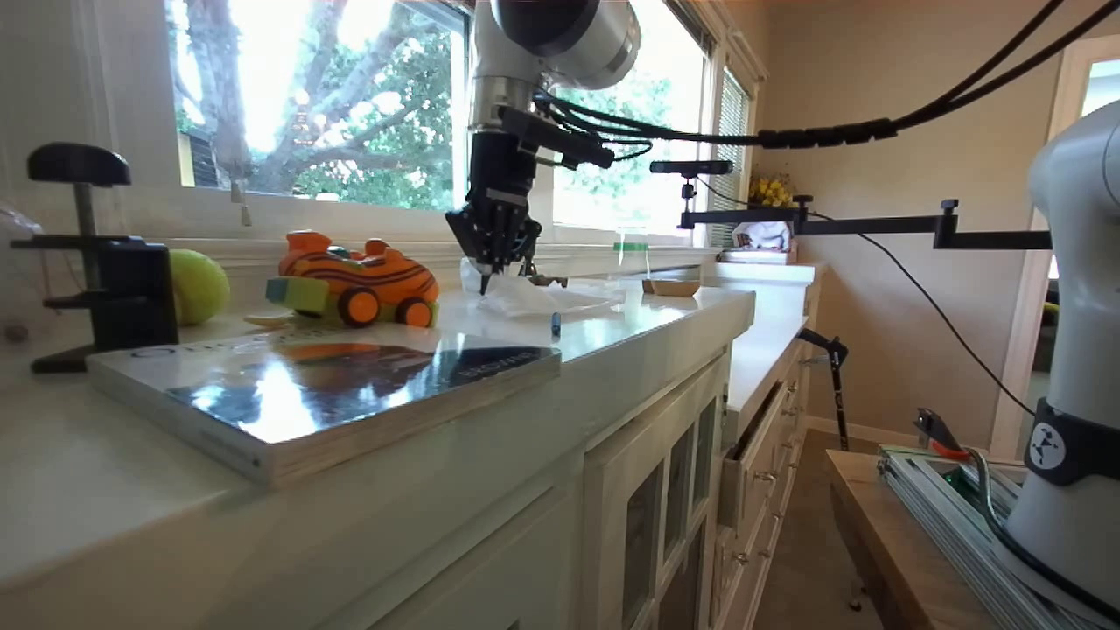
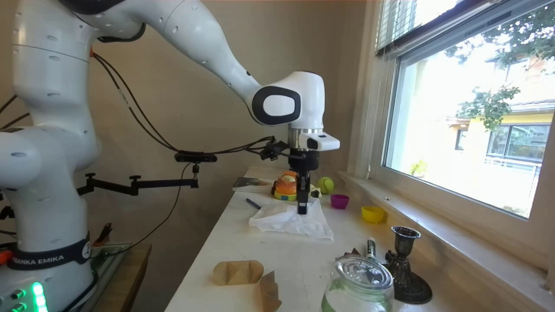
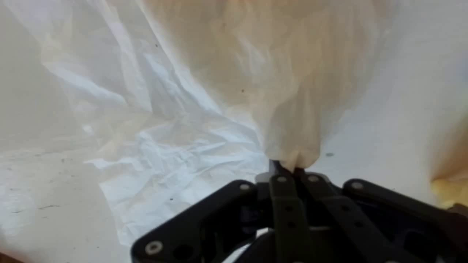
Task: Use the paper towel to wipe the surface
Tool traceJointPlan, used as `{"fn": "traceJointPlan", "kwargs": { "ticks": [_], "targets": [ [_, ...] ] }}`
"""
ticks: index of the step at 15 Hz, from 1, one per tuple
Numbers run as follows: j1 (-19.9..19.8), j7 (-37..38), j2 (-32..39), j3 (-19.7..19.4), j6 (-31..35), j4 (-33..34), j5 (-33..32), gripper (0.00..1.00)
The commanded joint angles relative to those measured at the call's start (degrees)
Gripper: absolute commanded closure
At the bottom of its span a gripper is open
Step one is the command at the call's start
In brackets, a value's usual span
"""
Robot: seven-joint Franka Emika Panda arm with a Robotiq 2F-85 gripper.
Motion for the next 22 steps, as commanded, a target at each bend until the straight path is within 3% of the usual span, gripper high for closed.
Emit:
{"fn": "traceJointPlan", "kwargs": {
  "ticks": [1, 4, 5, 6, 12, 16, 22],
  "targets": [
    [-0.74, -0.57, -1.85, -0.64, -3.27, 0.4, -2.23, 0.98],
    [-0.93, -0.96, -1.73, -0.71, -3.38, 0.54, -2.15, 0.98],
    [-0.95, -0.39, -1.71, -0.72, -3.26, 0.61, -1.98, 0.73],
    [-0.97, -0.76, -1.9, -0.7, -3.3, 0.64, -1.64, 0.72],
    [-0.77, -1.05, -4.67, -0.37, -2.9, 0.34, -1.77, 0.31],
    [-0.83, -2.0, -8.06, -0.18, -6.38, 1.71, -0.52, 0.03],
    [-0.66, -9.0, -10.79, -0.87, -18.38, 6.39, 5.28, 0.0]
  ]
}}
